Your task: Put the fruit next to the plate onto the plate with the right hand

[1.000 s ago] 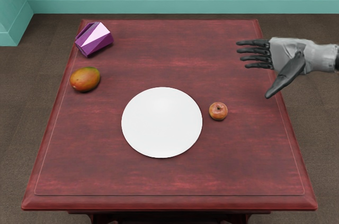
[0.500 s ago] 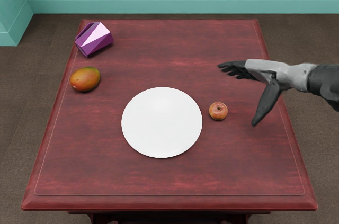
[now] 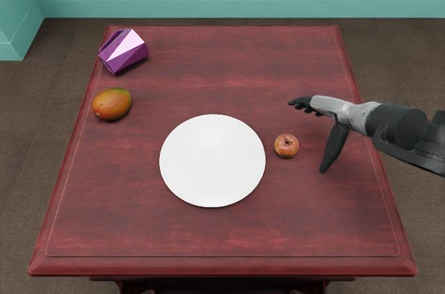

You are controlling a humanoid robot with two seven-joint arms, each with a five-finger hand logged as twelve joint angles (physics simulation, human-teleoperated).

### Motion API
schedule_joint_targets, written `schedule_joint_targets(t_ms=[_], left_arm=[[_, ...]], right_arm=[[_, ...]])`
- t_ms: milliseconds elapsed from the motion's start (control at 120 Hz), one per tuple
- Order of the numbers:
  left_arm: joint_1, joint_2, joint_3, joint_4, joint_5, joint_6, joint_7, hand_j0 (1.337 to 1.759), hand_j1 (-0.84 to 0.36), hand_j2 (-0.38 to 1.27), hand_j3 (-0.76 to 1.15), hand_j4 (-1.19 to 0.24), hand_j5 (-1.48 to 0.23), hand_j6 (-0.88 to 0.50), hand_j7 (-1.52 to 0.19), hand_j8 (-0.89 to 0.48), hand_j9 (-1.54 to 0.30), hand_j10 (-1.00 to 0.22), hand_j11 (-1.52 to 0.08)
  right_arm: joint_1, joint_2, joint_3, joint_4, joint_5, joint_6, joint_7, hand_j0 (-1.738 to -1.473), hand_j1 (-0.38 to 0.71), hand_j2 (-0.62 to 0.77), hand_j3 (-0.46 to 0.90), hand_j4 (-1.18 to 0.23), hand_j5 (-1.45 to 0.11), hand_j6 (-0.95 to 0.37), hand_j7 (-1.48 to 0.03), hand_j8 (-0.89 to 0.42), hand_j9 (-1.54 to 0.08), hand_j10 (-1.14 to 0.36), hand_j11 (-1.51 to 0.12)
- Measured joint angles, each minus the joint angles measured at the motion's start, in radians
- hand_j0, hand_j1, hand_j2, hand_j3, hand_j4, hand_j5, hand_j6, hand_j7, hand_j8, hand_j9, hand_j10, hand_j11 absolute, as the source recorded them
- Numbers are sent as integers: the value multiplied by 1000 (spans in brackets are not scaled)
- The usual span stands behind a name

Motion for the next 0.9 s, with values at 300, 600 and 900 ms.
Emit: schedule_joint_targets(t_ms=[300,600,900], left_arm=[[0,0,0,0,0,0,0,1658,55,49,0,-245,-318,-245,-318,-245,-318,-245,-318],[0,0,0,0,0,0,0,1658,55,49,0,-245,-318,-245,-318,-245,-318,-245,-318],[0,0,0,0,0,0,0,1658,55,49,0,-245,-318,-245,-318,-245,-318,-245,-318]], right_arm=[[6,73,-50,-5,-76,-100,-8,-1658,-283,-9,0,-60,-74,-61,-74,-60,-74,-59,-74],[-4,127,-105,2,-179,-163,-9,-1658,-150,-31,0,-170,-217,-171,-217,-170,-217,-169,-217],[-58,169,-111,4,-344,-204,-9,-1658,-31,-51,0,-269,-346,-270,-346,-269,-346,-268,-346]])
